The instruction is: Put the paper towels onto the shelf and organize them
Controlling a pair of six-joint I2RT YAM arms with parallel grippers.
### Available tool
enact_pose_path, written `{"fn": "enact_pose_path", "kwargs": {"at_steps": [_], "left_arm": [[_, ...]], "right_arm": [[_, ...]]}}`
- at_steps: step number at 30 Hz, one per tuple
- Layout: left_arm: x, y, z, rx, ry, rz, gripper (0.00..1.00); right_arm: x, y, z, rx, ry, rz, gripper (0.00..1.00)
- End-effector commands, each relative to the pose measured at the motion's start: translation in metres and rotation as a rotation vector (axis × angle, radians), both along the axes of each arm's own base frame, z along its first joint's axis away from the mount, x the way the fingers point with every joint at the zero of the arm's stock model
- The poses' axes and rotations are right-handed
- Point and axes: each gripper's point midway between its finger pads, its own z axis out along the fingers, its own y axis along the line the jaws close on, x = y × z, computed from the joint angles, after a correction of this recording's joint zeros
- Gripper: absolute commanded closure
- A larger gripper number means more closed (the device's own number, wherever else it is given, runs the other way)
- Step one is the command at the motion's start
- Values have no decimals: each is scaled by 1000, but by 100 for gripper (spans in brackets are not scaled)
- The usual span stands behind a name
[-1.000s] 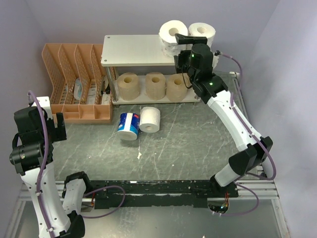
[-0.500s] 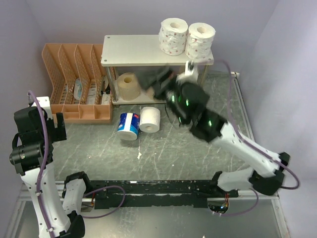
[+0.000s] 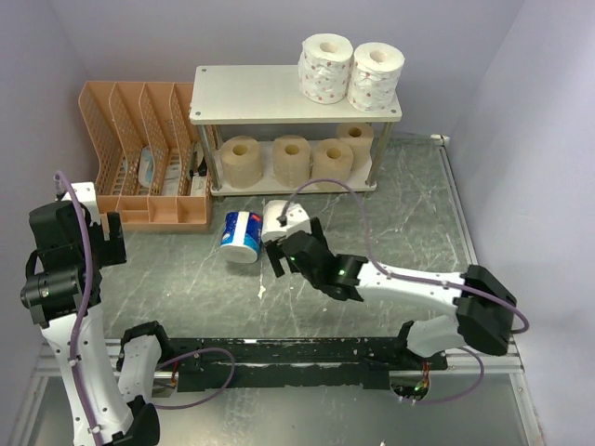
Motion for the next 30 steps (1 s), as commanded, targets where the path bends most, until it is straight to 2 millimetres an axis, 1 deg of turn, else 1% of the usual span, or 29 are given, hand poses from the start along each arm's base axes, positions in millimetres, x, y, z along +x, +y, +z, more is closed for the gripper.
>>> {"fn": "enact_pose_path", "kwargs": {"at_steps": [1, 4, 6, 7, 8, 9, 10, 11, 12, 15, 18, 20, 23, 27, 28, 30], "left_arm": [[-2, -1, -6, 1, 2, -6, 2], [-5, -1, -8, 3, -1, 1, 2], [-6, -1, -8, 5, -4, 3, 2], [-6, -1, -8, 4, -4, 3, 2], [-6, -1, -8, 4, -1, 3, 2], [-6, -1, -8, 4, 0, 4, 2], [-6, -1, -8, 2, 3, 1, 2], [-6, -2, -7, 1, 2, 0, 2], [-6, -2, -7, 1, 1, 0, 2], [-6, -2, -4, 7, -6, -5, 2], [-7, -2, -5, 9, -4, -5, 2], [-8, -2, -6, 10, -1, -4, 2], [-9, -2, -7, 10, 4, -5, 2], [-10, -2, -8, 9, 6, -5, 2], [-10, -2, -8, 9, 7, -4, 2], [-10, -2, -8, 9, 8, -6, 2]], "right_arm": [[38, 17, 20, -219, -226, 94, 6], [60, 21, 11, -305, -250, 108, 9], [73, 24, 7, -327, -254, 112, 12], [79, 24, 1, -342, -247, 110, 14], [85, 25, -3, -347, -239, 116, 17], [91, 24, -7, -349, -227, 112, 23], [95, 21, -15, -358, -204, 115, 26], [103, 24, -10, -342, -205, 111, 29], [107, 24, -11, -337, -198, 108, 34], [117, 21, -19, -326, -167, 108, 35], [119, 22, -25, -293, -131, 117, 36], [118, 24, -28, -263, -114, 129, 40], [114, 29, -30, -182, -69, 146, 53], [106, 36, -32, -83, -14, 191, 66], [104, 37, -32, -71, -6, 197, 76], [101, 36, -34, -65, 17, 192, 100]]}}
